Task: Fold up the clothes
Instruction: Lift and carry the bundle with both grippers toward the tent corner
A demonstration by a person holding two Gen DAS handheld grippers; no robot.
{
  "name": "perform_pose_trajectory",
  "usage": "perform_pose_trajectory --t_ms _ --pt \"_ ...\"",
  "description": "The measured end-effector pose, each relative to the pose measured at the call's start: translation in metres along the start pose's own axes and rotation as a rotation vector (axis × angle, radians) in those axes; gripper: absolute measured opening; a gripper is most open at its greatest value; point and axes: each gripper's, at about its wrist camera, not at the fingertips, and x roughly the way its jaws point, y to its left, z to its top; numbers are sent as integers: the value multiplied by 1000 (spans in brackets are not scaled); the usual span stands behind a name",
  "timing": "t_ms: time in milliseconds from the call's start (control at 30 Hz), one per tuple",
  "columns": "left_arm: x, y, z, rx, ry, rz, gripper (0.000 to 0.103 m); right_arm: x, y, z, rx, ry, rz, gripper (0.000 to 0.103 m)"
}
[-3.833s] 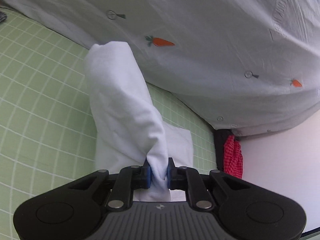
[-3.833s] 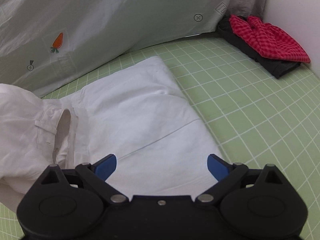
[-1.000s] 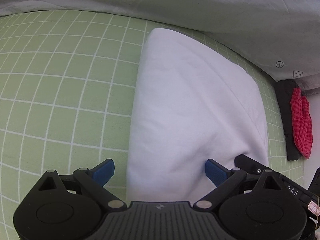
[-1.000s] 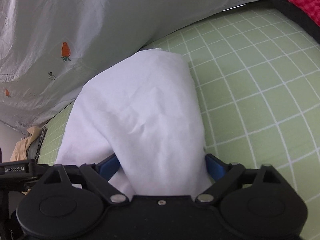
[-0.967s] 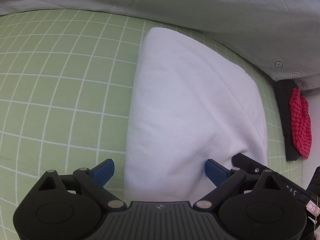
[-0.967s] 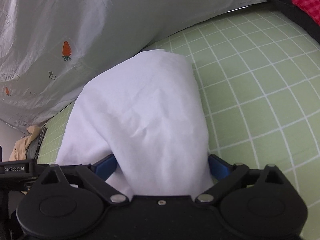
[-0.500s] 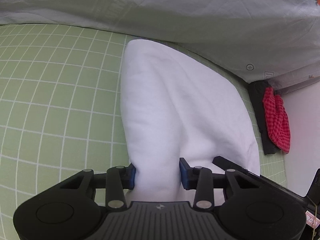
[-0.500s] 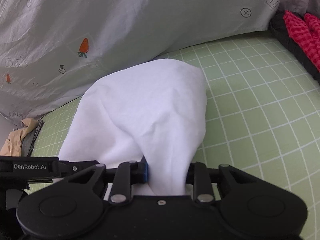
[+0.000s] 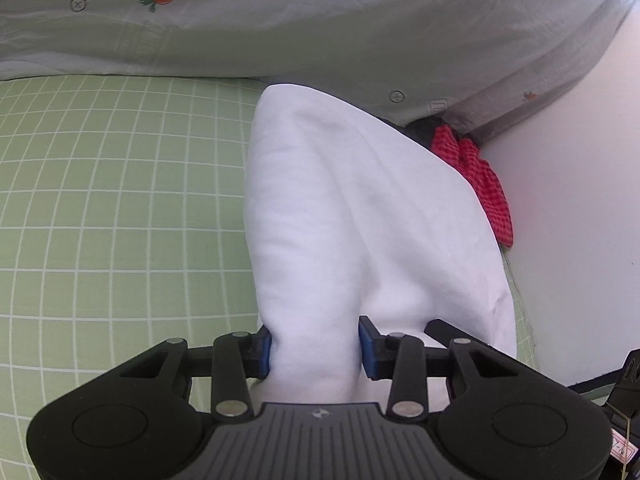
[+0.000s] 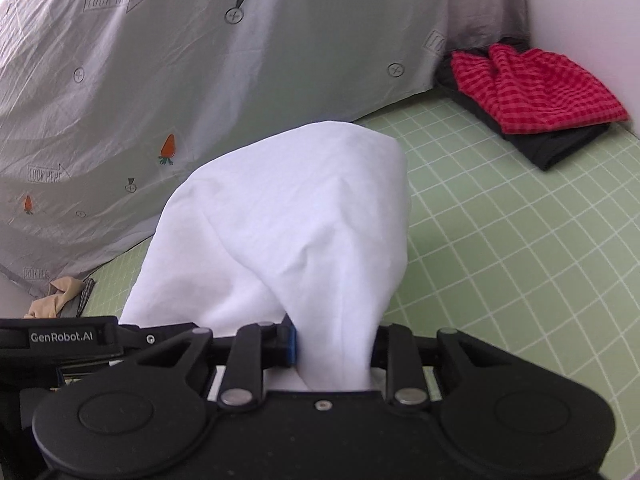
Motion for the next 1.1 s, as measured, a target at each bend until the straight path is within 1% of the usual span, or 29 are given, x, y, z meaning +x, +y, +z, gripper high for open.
perform_pose_trajectory --t_ms 67,200,300,367,500,800,833,867,900,933,967,1000,1033,1100 --pt "6 -24 -5 24 -1 -6 41 -12 -26 6 6 -14 -9 25" --pt "37 -92 -14 55 -20 -7 41 -26 -88 36 -29 -35 -11 25" --pt "66 -142 -15 25 -34 -7 41 -36 -135 59 -55 -51 -13 25" --pt "86 -174 -12 3 -39 -24 41 -43 -166 74 -73 -61 -14 25" --pt "116 -214 23 -17 -88 -41 41 -57 -227 104 -108 -82 -15 25" --pt "181 -305 102 -60 -198 -79 41 25 -256 220 -257 -173 -131 25" --pt "189 -309 119 -56 -219 -76 42 34 -259 233 -274 -183 -144 25" --pt "200 -309 134 -49 -230 -59 43 44 -262 246 -290 -193 -157 25" --pt "211 -309 148 -42 -240 -43 46 53 -264 259 -307 -203 -170 30" --pt "221 -310 163 -34 -251 -26 52 63 -267 272 -324 -214 -184 44" --pt "232 -310 177 -26 -260 -6 55 72 -270 285 -341 -224 -197 51" --pt "248 -309 186 -4 -245 74 56 81 -273 298 -358 -234 -210 63" --pt "262 -307 194 18 -230 152 56 91 -275 311 -375 -244 -224 64" --pt "275 -299 194 29 -224 244 57 117 -279 318 -393 -215 -260 61"
